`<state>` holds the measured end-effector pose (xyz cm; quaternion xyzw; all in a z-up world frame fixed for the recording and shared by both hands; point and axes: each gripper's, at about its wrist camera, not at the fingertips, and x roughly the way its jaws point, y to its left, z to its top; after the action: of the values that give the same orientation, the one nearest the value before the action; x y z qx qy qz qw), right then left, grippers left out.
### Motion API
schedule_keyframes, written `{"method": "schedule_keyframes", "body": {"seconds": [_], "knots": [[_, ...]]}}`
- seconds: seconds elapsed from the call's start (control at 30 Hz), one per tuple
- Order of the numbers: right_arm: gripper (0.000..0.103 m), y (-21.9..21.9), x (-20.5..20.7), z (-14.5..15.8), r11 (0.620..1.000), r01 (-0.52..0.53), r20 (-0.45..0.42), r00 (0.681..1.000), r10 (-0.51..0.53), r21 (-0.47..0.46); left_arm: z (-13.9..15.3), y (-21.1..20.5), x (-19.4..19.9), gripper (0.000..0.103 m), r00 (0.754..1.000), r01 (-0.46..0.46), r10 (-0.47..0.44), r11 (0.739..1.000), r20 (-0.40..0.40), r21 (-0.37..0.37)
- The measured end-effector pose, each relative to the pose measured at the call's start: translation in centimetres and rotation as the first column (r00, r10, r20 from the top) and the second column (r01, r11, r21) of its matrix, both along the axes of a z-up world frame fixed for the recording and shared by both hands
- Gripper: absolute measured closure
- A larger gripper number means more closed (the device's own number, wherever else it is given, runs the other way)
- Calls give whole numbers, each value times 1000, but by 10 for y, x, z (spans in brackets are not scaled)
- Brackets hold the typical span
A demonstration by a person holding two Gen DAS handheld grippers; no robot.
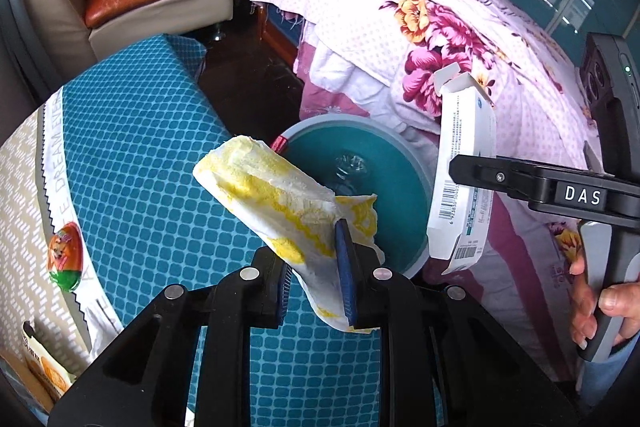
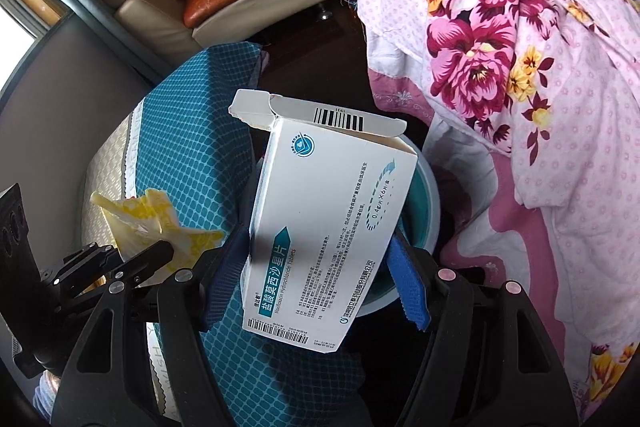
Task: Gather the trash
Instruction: 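Carry the diaper and medicine box over the teal bin and open both tools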
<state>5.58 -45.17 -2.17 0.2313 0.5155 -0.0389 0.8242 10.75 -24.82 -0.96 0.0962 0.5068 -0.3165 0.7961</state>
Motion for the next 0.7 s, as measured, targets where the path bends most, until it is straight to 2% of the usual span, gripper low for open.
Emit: {"method": "schedule_keyframes", "body": {"seconds": [0.57, 0.6, 0.67, 0.7], "knots": [[38, -26, 11, -12, 999, 36, -20, 999, -36, -15, -30, -33, 27, 80, 999, 27, -25, 999, -39, 30], [38, -27, 12, -13, 999, 36, -22, 999, -36, -17, -30, -35, 27, 75, 999, 25, -24, 999, -40, 29], [38, -28, 13, -13, 999, 37, -26, 999, -38, -21, -31, -36, 28, 51, 999, 19, -18, 999, -38, 26], [38, -29, 13, -14, 999, 39, -28, 999, -40, -22, -30, -36, 28, 34, 1000, 13, -12, 1000, -26, 28]]}}
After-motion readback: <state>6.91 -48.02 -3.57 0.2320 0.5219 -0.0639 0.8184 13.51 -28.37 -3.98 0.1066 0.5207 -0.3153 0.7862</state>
